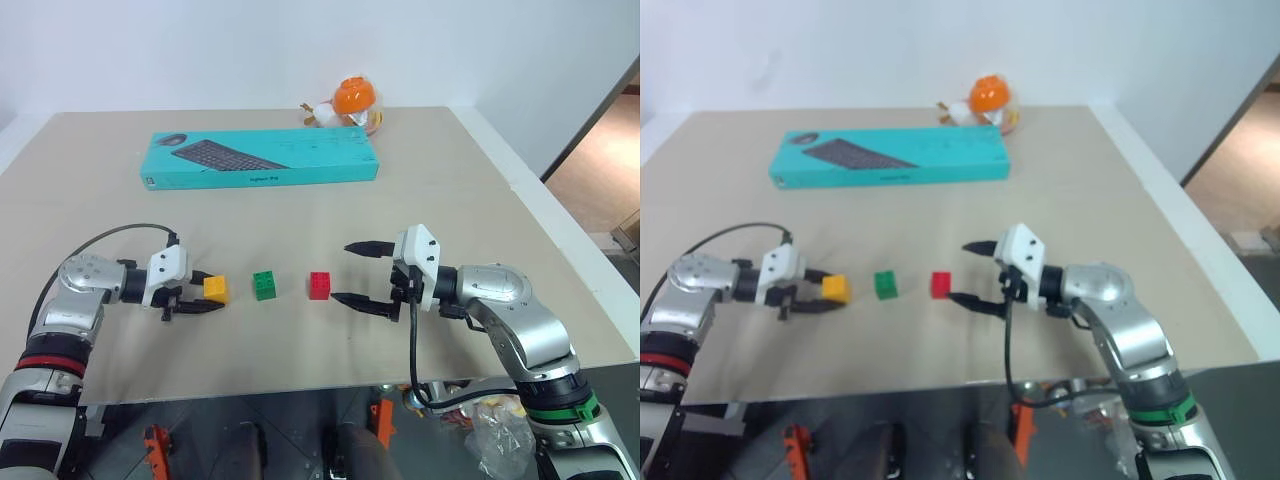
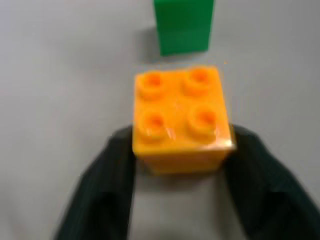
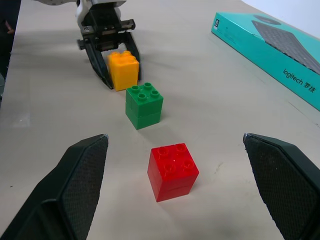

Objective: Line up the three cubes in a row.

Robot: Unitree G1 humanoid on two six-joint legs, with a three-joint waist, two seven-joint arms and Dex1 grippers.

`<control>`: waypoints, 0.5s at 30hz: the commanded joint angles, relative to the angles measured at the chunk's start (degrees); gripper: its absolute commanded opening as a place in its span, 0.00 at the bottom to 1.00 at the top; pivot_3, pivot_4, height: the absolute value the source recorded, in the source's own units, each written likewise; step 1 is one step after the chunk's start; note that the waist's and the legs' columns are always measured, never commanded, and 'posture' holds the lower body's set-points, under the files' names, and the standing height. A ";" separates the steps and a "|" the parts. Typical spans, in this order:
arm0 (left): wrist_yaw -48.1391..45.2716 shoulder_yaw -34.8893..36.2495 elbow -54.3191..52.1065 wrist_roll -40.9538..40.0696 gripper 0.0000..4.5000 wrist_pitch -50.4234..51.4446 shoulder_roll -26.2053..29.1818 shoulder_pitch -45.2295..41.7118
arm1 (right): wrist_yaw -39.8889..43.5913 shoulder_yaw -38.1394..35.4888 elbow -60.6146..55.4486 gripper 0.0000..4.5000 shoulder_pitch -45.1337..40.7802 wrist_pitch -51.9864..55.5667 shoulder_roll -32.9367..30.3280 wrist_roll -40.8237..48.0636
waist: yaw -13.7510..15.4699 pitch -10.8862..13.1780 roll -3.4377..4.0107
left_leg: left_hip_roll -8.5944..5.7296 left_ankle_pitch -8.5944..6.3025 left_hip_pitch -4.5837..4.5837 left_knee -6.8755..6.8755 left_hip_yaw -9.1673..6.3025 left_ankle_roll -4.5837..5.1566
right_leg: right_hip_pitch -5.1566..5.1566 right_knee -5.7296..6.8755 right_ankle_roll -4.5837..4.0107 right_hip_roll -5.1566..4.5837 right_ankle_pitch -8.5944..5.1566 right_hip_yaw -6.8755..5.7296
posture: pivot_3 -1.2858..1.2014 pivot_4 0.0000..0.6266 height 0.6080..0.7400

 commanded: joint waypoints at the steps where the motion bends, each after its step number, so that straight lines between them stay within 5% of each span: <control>1: -0.77 0.17 -0.75 0.25 0.88 0.65 1.63 -0.27 | 0.32 -0.73 -0.41 1.00 -1.23 -1.06 0.14 0.52 | -0.05 0.00 0.00 | 0.00 0.00 0.00 0.00 0.01 0.00 | 0.00 0.00 0.00 0.00 0.00 0.01 | 0.52 0.24 1.00; 3: -1.21 0.61 -2.06 -0.32 0.99 1.74 2.70 -0.06 | 0.32 -0.70 -0.41 1.00 -1.28 -1.00 0.20 0.57 | -0.05 0.00 0.00 | 0.00 -0.01 -0.01 -0.03 0.01 0.00 | -0.02 0.00 0.02 0.01 -0.03 0.01 | 0.52 0.24 1.00; 7: -2.80 2.86 -6.76 -3.68 0.99 7.56 5.71 1.03 | 0.25 -0.83 -0.77 1.00 -1.19 -0.87 0.21 0.74 | -0.08 0.00 0.00 | 0.03 -0.01 -0.04 -0.04 -0.02 0.00 | -0.04 0.00 0.01 0.07 -0.04 0.00 | 0.52 0.24 1.00; 11: -2.88 7.54 -17.87 -12.68 0.99 26.32 9.85 3.54 | -0.33 -3.34 -3.19 1.00 -1.37 3.06 -0.02 4.73 | -0.07 0.02 -0.03 | 0.07 0.00 -0.05 -0.02 -0.05 0.00 | -0.05 0.02 -0.01 0.07 -0.04 -0.03 | 0.52 0.24 1.00; 15: 6.15 11.97 -20.63 -14.62 0.99 35.00 9.90 1.74 | -2.76 -5.39 -2.97 1.00 -3.44 6.09 1.07 7.66 | -0.03 0.03 -0.03 | 0.04 0.00 -0.02 -0.01 -0.04 0.00 | -0.03 0.02 -0.02 0.01 -0.05 -0.02 | 0.52 0.24 1.00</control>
